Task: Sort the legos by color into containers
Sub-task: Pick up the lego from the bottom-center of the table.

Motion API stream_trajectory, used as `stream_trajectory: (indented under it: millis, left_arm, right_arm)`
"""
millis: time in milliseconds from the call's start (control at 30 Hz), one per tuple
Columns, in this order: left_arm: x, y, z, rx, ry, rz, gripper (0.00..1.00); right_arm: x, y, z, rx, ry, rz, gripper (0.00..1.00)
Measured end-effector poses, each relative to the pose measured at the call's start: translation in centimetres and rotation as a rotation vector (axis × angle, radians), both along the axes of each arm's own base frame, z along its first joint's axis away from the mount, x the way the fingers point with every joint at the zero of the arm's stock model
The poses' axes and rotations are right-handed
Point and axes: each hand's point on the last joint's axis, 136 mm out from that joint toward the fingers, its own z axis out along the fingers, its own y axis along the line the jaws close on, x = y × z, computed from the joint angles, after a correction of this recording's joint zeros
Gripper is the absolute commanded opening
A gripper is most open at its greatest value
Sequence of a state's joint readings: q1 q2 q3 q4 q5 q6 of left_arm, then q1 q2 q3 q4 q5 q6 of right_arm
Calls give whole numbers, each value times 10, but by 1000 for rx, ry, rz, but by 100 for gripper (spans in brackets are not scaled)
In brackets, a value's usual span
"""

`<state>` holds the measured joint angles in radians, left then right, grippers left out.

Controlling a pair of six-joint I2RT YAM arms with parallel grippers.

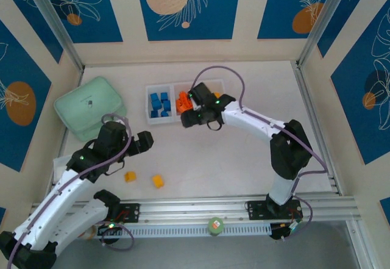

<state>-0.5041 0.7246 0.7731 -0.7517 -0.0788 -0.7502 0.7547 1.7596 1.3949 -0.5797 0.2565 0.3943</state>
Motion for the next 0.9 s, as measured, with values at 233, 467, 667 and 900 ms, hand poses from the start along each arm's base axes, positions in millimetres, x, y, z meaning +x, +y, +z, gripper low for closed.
stream_trajectory:
  millis: [233, 467, 667, 900]
  left_arm:
    - [-21, 14, -1, 14, 15, 11, 99]
    - [-38, 29, -2, 35, 20, 38, 99]
    - [-46, 37, -5, 39, 34, 66, 99]
    - [-52, 45, -9, 63, 48, 85, 99]
  right_arm:
    - [-83, 58, -17, 27, 89, 140, 84]
    - [-148, 95, -45, 27, 171, 227, 86]
    - [-185, 110, -73, -23, 214, 280, 87]
    - [-203, 123, -91, -45, 236, 304, 84]
